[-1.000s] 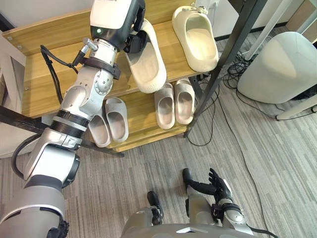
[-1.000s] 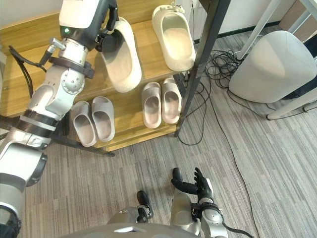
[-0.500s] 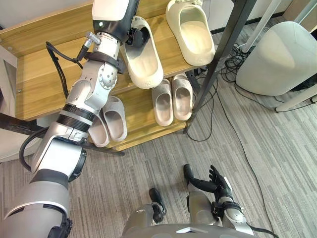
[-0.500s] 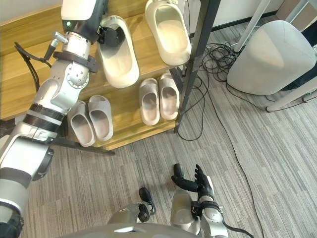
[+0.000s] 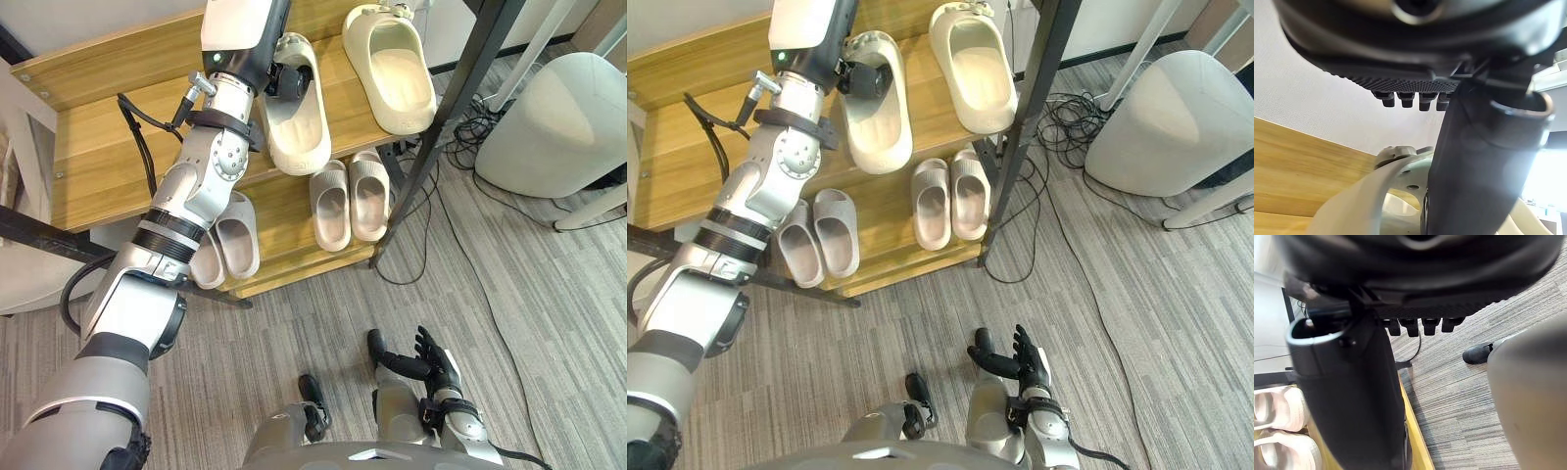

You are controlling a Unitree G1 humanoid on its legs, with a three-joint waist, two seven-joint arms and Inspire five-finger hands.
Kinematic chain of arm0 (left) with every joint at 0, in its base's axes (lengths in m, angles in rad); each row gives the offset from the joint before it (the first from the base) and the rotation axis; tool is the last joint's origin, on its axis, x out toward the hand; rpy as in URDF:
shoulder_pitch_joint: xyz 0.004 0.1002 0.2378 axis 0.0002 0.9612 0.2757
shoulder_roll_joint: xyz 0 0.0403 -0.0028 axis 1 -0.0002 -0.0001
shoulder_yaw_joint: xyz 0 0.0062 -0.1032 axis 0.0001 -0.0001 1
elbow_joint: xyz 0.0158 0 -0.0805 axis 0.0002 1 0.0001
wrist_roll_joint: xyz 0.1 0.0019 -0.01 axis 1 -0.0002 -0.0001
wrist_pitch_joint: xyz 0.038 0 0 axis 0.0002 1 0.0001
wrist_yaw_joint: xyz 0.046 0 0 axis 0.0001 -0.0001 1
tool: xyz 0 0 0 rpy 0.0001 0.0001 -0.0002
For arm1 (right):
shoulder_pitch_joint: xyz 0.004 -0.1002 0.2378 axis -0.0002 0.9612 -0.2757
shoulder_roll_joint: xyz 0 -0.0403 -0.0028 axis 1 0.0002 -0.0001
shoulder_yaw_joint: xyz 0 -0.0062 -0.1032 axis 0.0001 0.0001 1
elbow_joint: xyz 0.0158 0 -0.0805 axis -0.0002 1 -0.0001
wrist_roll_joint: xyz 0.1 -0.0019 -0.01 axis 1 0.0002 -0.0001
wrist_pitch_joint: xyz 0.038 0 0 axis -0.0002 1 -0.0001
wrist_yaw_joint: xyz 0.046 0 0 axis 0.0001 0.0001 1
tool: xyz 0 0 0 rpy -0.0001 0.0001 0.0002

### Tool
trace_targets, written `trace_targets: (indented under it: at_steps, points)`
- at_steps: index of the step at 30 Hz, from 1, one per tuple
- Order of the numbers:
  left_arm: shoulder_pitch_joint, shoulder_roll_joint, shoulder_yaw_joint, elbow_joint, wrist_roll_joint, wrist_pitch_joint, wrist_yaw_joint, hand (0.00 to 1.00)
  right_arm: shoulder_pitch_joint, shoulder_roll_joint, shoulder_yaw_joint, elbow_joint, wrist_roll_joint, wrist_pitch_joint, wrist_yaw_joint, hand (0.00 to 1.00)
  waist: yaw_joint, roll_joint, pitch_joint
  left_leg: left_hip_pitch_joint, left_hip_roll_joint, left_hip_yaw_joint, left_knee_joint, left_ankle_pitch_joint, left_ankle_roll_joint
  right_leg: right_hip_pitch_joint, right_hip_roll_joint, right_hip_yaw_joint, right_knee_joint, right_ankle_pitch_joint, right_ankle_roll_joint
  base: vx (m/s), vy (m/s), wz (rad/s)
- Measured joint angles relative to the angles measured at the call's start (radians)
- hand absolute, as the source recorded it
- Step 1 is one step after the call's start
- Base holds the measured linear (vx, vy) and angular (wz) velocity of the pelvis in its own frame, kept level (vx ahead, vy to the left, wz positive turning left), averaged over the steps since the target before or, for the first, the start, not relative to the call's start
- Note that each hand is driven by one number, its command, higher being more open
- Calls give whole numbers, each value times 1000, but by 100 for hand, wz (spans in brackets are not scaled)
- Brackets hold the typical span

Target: Organize the slippers on the shoe rack

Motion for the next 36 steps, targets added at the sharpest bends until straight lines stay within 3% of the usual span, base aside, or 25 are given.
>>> trace_targets:
  at_steps: [17,24,28,36]
  points:
    - [204,-6,21,-265,-60,-23,-2,100,8,-11,22,0,-19,4,9,100,41,3,-1,33,-21,-32,-31,22,5,35,-14,-34,1,-5,-3,-1,35,6]
    - [370,-133,129,-394,-167,-33,16,100,13,-12,34,0,-26,4,8,100,49,3,-3,63,-23,-49,-39,23,4,69,-14,-51,1,-16,1,1,25,5]
    - [460,-222,159,-449,-260,-50,45,100,20,-21,42,0,-42,4,8,100,71,5,-9,69,-24,-51,-57,30,3,70,-18,-53,1,-22,2,-3,16,3]
    - [586,-329,169,-454,-571,-58,50,100,28,-23,50,-12,-62,9,7,100,74,5,-13,94,-28,-58,-74,32,3,92,-20,-61,1,-29,7,10,23,2]
